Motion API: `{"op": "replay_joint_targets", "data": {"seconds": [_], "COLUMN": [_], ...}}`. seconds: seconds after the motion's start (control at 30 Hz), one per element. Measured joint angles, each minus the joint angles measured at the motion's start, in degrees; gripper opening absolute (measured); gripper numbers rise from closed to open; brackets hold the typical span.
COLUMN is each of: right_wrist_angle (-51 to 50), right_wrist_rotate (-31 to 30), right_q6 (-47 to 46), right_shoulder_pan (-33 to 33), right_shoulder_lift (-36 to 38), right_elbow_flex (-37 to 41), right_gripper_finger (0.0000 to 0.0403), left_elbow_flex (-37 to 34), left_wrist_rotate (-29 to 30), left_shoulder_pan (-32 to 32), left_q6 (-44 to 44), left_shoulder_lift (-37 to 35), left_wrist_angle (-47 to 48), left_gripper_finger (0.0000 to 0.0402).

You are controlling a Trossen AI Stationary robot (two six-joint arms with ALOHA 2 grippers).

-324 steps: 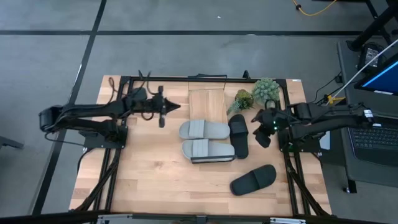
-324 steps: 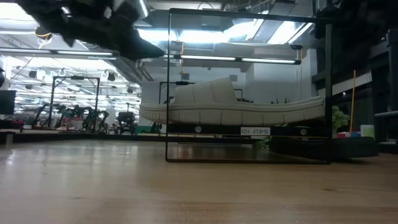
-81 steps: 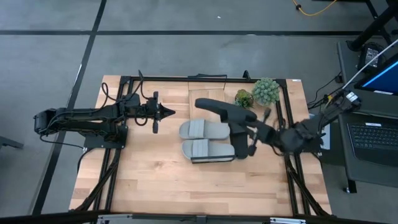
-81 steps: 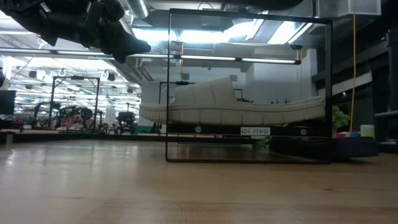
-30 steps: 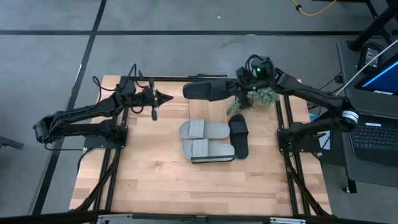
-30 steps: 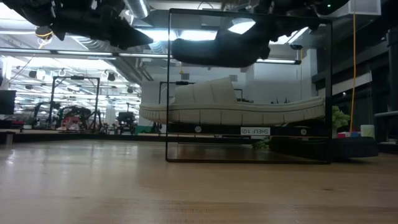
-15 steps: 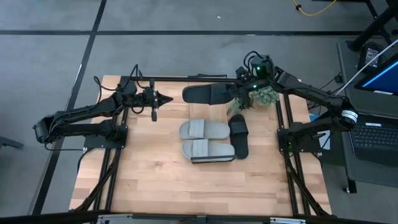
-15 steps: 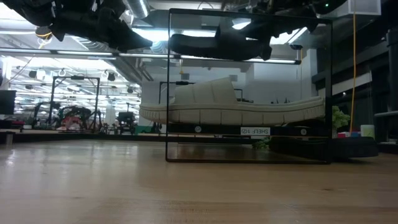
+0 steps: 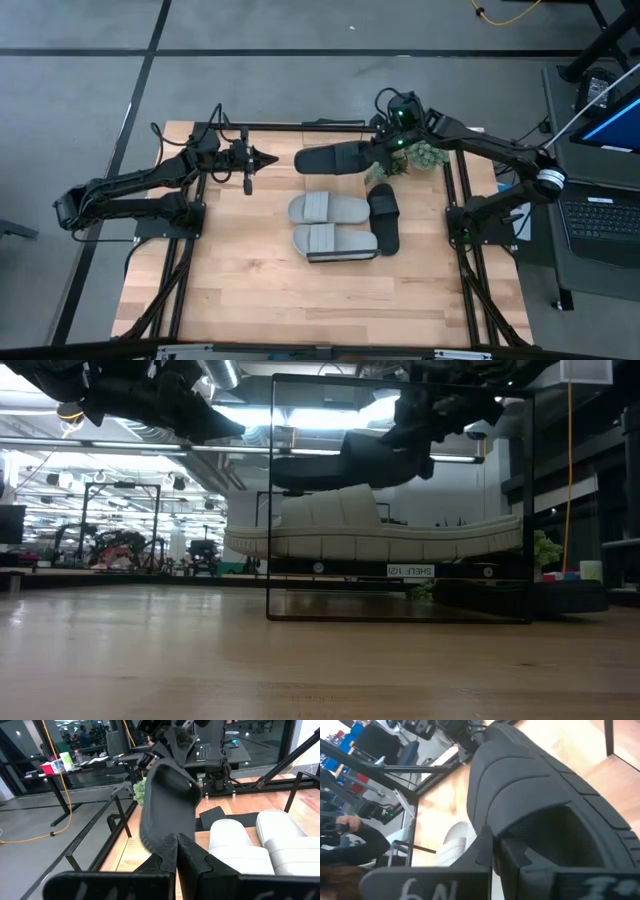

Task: Pick and place slides into the shelf
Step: Put the bottom black slipper on the shelf

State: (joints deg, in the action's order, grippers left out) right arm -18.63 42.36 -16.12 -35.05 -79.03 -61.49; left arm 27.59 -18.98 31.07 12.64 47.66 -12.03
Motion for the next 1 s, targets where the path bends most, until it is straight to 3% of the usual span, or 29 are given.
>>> {"op": "replay_joint_targets", "data": {"seconds": [1.0], "right_wrist_angle": [-2.3], "right_wrist_rotate": [0.2], "right_q6": [-1.7], "right_shoulder_pan": [1.4], "right_shoulder_lift": [-11.3], "right_elbow_flex": [0.1], "right_gripper_finger": [0.0011], "left_elbow_flex": [0.0], "left_wrist_rotate": [0.1], "left_shoulder_pan": [0.0], "left_q6": [1.5], "left_shoulder_lift": [0.0], "left_wrist_angle": [0.0], "left_gripper_finger": [0.0000]}}
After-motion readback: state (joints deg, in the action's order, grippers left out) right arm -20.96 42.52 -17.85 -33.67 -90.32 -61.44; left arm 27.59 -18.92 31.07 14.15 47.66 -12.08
